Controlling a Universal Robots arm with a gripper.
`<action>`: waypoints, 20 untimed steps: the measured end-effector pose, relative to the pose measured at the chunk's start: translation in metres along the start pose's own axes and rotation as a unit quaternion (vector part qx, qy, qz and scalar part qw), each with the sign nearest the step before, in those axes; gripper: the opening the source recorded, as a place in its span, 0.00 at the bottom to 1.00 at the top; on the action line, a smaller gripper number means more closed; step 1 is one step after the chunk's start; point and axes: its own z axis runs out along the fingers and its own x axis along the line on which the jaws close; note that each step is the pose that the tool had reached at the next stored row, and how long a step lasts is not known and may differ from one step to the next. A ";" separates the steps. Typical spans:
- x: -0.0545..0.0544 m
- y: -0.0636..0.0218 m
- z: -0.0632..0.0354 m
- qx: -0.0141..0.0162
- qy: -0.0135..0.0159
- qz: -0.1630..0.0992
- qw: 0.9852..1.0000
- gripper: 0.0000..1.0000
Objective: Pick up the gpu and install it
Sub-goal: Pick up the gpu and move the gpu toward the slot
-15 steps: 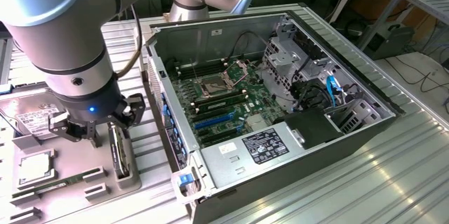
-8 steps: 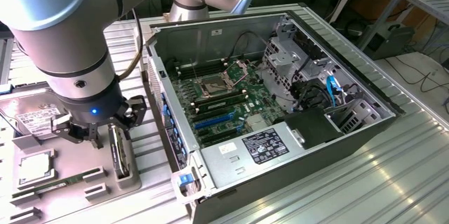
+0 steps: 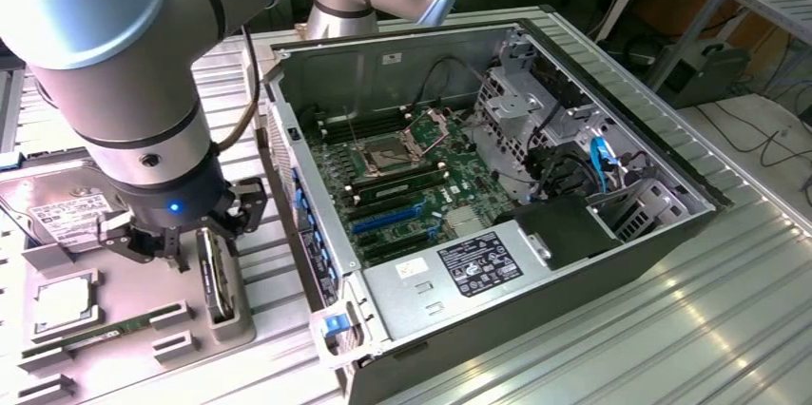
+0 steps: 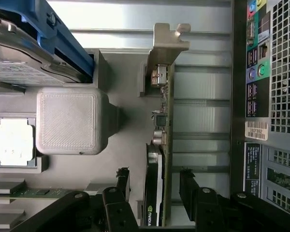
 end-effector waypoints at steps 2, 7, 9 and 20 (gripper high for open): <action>0.000 -0.0001 0.0018 0.000 0.000 0.000 1.000 0.54; 0.000 -0.0002 0.0039 0.000 0.000 0.001 1.000 0.54; 0.000 -0.0006 0.0046 0.000 0.000 0.001 1.000 0.54; 0.000 -0.0019 0.0146 0.000 0.000 0.001 1.000 0.54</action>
